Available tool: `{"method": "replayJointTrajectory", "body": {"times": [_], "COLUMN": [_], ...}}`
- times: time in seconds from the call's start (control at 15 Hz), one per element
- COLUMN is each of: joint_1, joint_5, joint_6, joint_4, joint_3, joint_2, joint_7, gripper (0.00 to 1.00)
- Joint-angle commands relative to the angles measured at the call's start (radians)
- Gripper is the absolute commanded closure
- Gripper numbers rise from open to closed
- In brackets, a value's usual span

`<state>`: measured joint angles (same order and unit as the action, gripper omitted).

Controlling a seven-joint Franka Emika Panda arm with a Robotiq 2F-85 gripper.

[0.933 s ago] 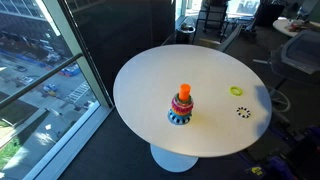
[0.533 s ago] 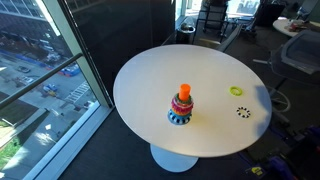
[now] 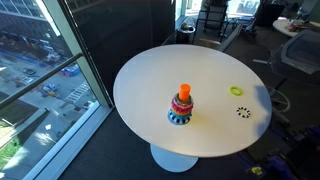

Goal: Remove the green ring from the orange rod and put it on the table

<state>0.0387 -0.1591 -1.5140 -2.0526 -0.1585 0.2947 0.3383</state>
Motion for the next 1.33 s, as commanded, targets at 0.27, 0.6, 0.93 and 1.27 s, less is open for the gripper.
{"method": "replayJointTrajectory", "body": {"times": [0.27,0.6,0.93,1.27], "joint_1": [0.007,-0.011,-0.044,-0.077], "joint_5": [0.009,0.02,0.032,0.07], "joint_6": [0.003,0.001,-0.01,-0.047], "joint_4": [0.011,0.08,0.139,0.165], "joint_3": [0.007,0.037,0.09,0.14], "joint_2": [-0.011,-0.078,-0.149,-0.201], "joint_7": [0.005,0.005,0.008,0.019], "gripper": [0.0,0.0,0.0,0.0]}}
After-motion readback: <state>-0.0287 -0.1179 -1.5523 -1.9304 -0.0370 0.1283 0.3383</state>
